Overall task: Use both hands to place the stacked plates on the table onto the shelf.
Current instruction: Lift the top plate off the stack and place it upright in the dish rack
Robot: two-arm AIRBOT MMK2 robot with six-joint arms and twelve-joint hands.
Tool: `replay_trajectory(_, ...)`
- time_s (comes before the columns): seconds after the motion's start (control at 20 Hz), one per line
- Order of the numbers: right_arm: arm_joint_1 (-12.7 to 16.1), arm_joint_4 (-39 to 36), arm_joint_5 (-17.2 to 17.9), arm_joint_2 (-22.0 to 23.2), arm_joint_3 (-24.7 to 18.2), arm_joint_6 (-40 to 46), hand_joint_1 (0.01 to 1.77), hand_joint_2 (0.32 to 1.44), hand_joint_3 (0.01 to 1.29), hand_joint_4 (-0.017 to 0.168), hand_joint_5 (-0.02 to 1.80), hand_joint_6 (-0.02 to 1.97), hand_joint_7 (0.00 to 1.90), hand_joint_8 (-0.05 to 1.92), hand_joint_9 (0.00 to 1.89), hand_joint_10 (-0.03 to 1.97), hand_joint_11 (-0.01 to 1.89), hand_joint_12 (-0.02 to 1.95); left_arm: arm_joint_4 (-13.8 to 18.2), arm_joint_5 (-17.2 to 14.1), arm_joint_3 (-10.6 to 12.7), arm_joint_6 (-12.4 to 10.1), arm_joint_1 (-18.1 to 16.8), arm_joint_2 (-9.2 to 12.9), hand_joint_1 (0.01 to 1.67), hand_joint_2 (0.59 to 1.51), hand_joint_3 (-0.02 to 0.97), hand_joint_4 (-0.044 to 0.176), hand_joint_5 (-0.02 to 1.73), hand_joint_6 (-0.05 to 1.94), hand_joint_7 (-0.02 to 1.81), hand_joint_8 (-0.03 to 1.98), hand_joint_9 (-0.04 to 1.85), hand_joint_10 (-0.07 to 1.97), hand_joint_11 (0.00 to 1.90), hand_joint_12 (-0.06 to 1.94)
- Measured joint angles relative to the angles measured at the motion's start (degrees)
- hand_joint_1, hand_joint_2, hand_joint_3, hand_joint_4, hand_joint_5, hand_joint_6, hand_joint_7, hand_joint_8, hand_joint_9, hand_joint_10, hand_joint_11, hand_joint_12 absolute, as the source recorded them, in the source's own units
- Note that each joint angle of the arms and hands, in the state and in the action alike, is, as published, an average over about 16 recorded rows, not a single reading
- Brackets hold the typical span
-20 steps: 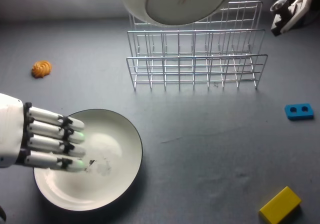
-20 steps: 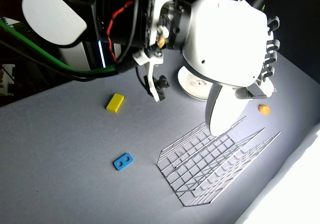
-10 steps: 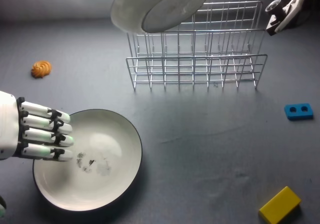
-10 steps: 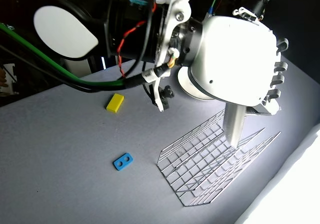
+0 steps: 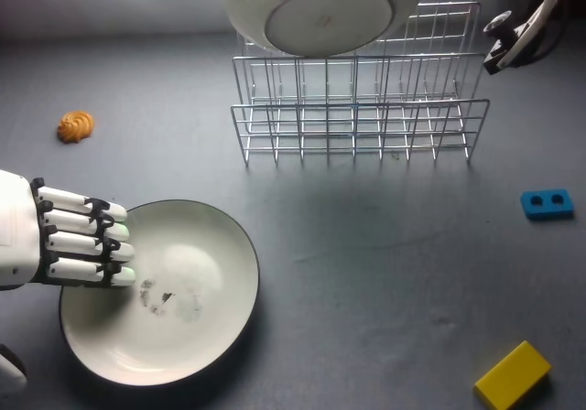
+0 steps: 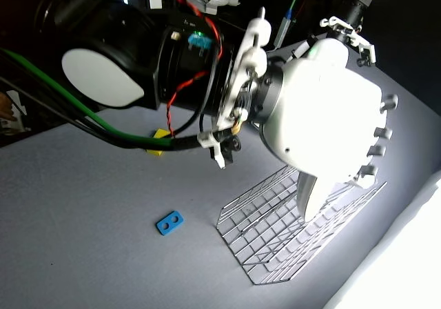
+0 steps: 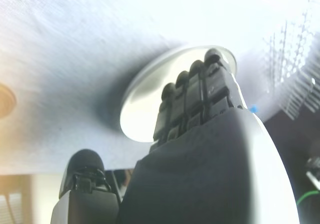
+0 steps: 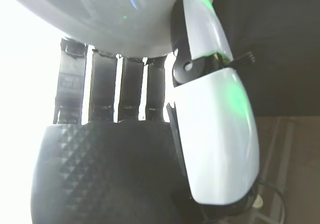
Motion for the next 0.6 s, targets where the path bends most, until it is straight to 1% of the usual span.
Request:
replay_trajectory(0.3, -1.66, 4.04, 0.22, -1.35, 2.37, -2.27, 1.21, 1.08, 0.01, -0.008, 0.79, 1.12, 1.0, 1.08, 0.98, 0.69, 0.69, 1.34, -6.57, 1.51, 0.62, -0.6, 3.58, -0.92, 0.02, 1.093, 0.017, -0.003, 0.02, 0.0, 0.04, 0.0, 0.02, 0.01, 0.02, -0.01)
replay_trajectory(0.45, -2.83, 5.26, 0.33, -2.02, 3.69, -3.03, 1.21, 1.08, 0.02, -0.008, 0.78, 1.12, 1.0, 1.08, 0.99, 0.66, 0.69, 1.33, -9.9, 1.98, 0.49, -1.24, 5.45, -1.01, 0.02, 1.096, 0.017, -0.003, 0.01, -0.01, 0.04, 0.0, 0.02, 0.01, 0.02, -0.02)
replay_trajectory(0.6, -4.14, 5.82, 0.42, -2.62, 4.97, -3.4, 1.2, 1.08, 0.01, -0.008, 0.77, 1.12, 0.99, 1.09, 0.99, 0.65, 0.7, 1.33, -12.54, 2.34, 0.19, -2.05, 7.04, -0.92, 0.02, 1.099, 0.017, -0.004, 0.01, -0.01, 0.04, 0.0, 0.02, 0.01, 0.02, -0.02)
